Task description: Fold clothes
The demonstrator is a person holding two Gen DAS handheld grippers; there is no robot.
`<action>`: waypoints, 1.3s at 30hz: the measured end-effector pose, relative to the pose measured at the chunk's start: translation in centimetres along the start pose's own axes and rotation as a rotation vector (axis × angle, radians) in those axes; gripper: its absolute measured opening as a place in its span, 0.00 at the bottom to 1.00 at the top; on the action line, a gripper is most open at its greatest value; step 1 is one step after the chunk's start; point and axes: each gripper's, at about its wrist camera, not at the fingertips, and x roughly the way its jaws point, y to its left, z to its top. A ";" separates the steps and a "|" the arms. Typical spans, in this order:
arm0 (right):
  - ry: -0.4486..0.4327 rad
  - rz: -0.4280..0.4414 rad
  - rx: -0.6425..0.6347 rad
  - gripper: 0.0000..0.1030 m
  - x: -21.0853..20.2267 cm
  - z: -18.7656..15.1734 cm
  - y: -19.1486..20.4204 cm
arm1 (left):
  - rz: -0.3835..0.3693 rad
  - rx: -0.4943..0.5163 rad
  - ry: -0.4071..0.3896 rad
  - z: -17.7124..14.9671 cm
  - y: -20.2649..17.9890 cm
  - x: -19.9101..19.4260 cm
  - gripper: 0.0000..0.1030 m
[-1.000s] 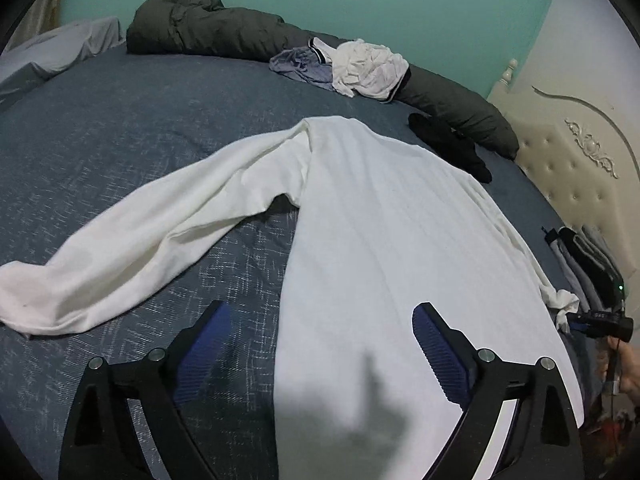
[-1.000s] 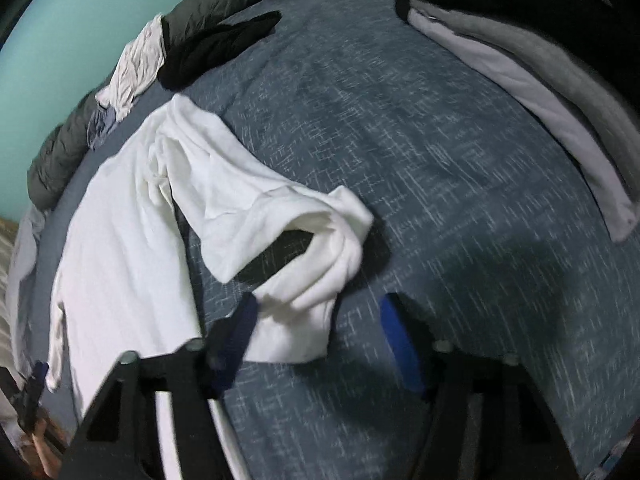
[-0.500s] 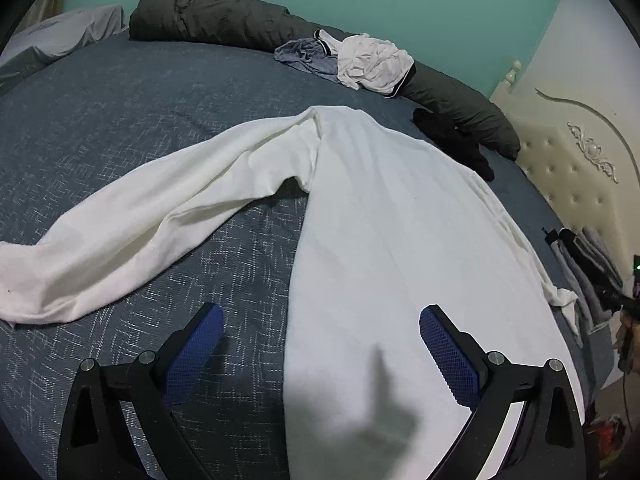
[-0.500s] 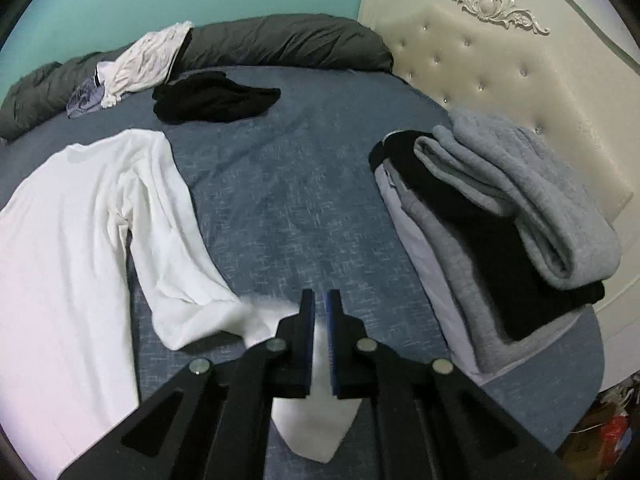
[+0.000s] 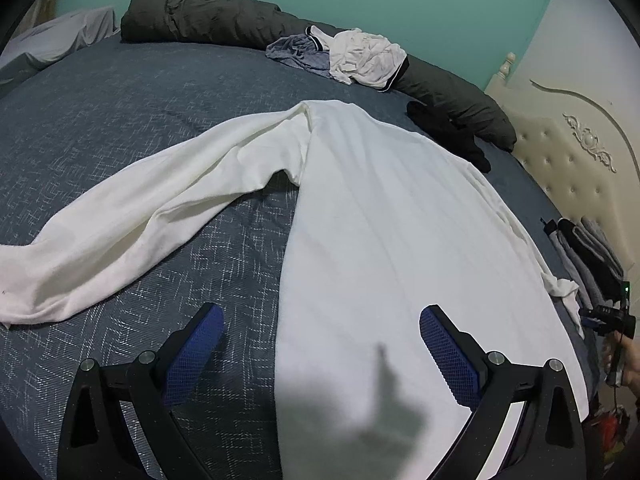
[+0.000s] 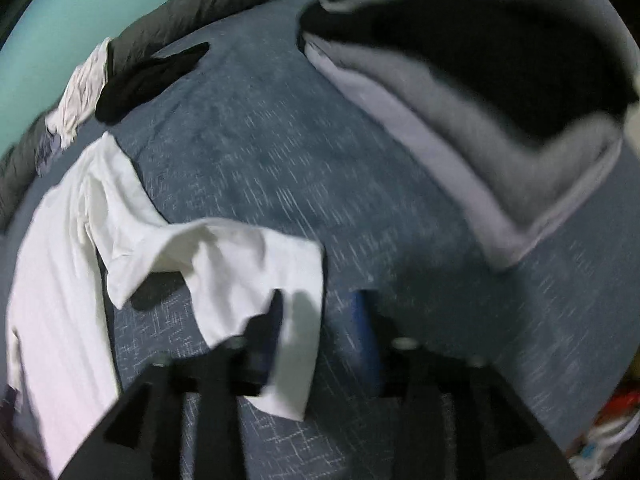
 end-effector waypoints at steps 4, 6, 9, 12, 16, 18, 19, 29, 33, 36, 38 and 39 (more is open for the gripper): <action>-0.011 0.019 -0.017 0.53 0.4 -0.5 0.3 | 0.006 -0.001 0.005 -0.1 0.1 0.2 0.98; -0.013 0.014 -0.054 0.53 0.5 -0.5 1.0 | 0.005 -0.001 0.003 -0.1 0.1 0.1 0.98; -0.013 -0.005 -0.148 0.24 0.5 -0.8 2.8 | 0.005 0.004 0.002 -0.1 0.0 0.1 0.98; -0.047 -0.013 -0.192 0.06 -0.5 -0.6 3.6 | 0.005 0.004 0.004 -0.2 0.0 0.1 0.98; -0.148 -0.029 -0.205 0.05 -3.5 0.6 3.5 | 0.003 0.005 0.009 -0.4 -0.1 0.3 0.98; -0.216 -0.048 -0.221 0.05 -5.4 1.4 3.3 | 0.002 0.008 0.005 -0.3 -0.1 0.2 0.98; -0.253 -0.054 -0.232 0.05 -6.4 1.8 3.2 | 0.001 0.009 0.002 -0.3 -0.2 0.1 0.98; -0.250 -0.086 -0.319 0.05 -7.0 2.0 2.6 | 0.002 0.002 -0.008 -0.1 0.0 -0.1 0.98; -0.151 -0.083 -0.355 0.05 -4.5 -0.2 3.1 | -0.002 0.007 -0.009 -0.1 -0.2 -0.2 0.98; -0.091 -0.075 -0.337 0.07 -3.3 -1.6 2.7 | -0.005 0.010 -0.008 -0.2 -0.3 -0.2 0.98; -0.103 -0.064 -0.299 0.13 -3.8 -2.2 1.9 | -0.006 0.010 -0.009 -0.2 -0.4 -0.3 0.98; -0.114 -0.055 -0.271 0.20 -4.3 -2.2 1.4 | -0.007 0.010 -0.010 -0.2 -0.4 -0.3 0.98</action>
